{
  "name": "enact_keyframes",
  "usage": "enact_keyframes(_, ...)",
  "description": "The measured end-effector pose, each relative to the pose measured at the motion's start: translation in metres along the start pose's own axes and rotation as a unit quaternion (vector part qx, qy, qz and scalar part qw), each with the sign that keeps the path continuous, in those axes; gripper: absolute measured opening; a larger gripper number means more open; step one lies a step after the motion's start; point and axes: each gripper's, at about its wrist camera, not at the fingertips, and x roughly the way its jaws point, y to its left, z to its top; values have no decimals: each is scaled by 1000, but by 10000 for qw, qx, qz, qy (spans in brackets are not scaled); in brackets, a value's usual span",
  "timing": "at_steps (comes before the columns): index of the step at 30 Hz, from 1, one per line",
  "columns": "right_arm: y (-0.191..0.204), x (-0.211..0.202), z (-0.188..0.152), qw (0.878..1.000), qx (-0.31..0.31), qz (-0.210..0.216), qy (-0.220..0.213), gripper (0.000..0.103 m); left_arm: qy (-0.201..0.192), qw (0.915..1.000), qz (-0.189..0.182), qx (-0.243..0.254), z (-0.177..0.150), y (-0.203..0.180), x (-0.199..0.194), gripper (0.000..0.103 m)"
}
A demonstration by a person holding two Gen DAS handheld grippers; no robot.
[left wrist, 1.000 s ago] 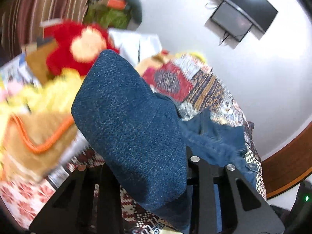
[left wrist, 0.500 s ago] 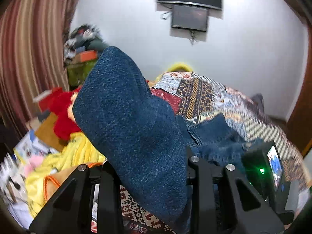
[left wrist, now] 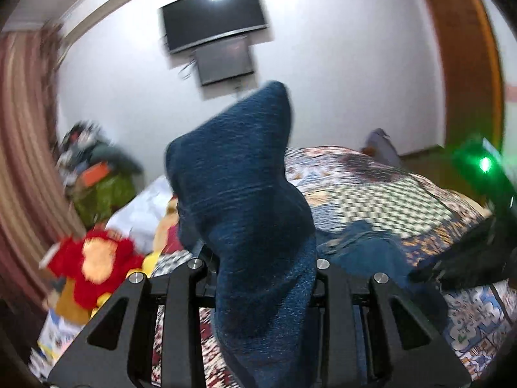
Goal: Fold large clothes
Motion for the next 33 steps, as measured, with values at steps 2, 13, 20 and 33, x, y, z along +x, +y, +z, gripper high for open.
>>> enact_keyframes(2, -27, -15, -12, 9994, 145, -313, -14, 13, -90, 9992, -211, 321, 5, -28, -3, 30)
enact_keyframes(13, -103, -65, -98, 9920, 1102, -580, -188, 13, 988, 9668, -1671, 1662, -42, -138, 6, 30)
enact_keyframes(20, -101, -70, -111, 9921, 1122, -535, -169, 13, 1233, 9551, -1585, 2177, -65, -148, -11, 72)
enact_keyframes(33, -26, -102, -68, 9965, 287, 32, -790, 13, 1070, 9835, -1240, 768, -30, -46, -48, 99)
